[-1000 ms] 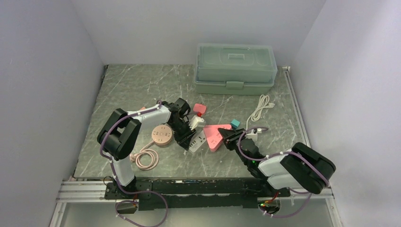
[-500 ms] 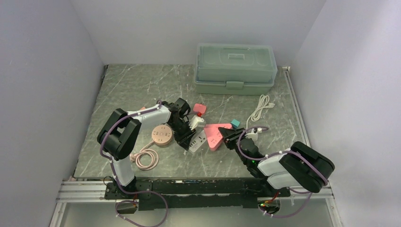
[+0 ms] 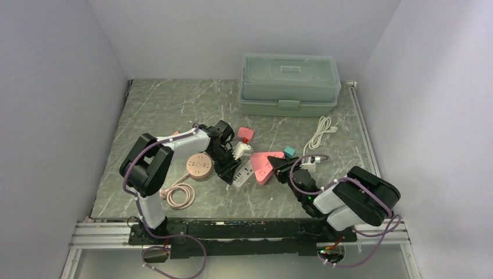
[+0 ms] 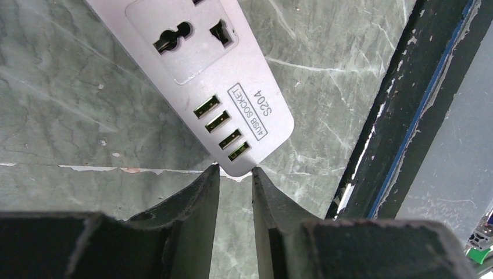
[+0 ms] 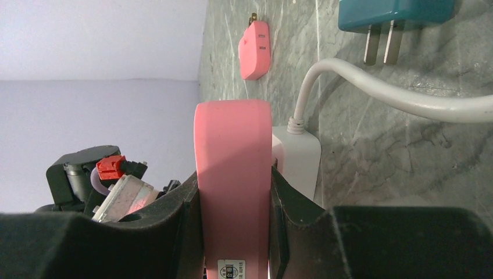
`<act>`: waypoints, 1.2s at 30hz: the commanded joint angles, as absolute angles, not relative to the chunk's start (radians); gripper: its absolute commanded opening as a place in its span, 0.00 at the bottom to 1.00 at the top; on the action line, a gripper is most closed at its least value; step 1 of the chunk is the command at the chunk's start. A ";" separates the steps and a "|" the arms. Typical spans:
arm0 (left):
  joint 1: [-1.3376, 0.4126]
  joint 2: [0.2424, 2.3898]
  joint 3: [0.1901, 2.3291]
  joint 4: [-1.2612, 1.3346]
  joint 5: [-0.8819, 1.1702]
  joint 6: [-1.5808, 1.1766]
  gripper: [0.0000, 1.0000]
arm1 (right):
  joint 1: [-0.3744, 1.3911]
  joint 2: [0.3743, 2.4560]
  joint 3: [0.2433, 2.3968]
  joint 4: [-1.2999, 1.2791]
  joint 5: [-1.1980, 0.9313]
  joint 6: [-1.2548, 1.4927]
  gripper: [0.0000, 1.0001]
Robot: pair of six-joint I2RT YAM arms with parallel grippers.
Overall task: Insert the plug
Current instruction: Insert the plug into the socket.
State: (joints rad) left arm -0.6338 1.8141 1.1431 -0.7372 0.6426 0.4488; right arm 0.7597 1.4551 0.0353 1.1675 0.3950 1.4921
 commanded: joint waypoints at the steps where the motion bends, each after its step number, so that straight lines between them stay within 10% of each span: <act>1: -0.632 1.761 1.160 -0.709 0.675 0.444 0.32 | 0.759 1.438 0.023 1.076 0.401 1.462 0.00; 12: -0.600 1.721 1.366 -0.876 0.674 0.454 0.49 | 0.757 1.636 -0.021 1.250 0.385 1.472 0.00; 22: -0.633 1.874 1.563 -0.888 0.681 0.431 0.43 | 0.749 2.006 -0.064 1.704 0.339 1.514 0.00; 36: -0.663 1.964 1.569 -0.837 0.660 0.413 0.36 | 0.745 1.820 -0.046 1.492 0.342 1.388 0.00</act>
State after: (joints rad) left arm -0.6590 1.9686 1.5417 -0.8543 0.6460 0.4290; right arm 0.7456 1.8065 0.0372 1.5539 0.3435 1.5272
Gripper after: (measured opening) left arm 0.364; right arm 0.369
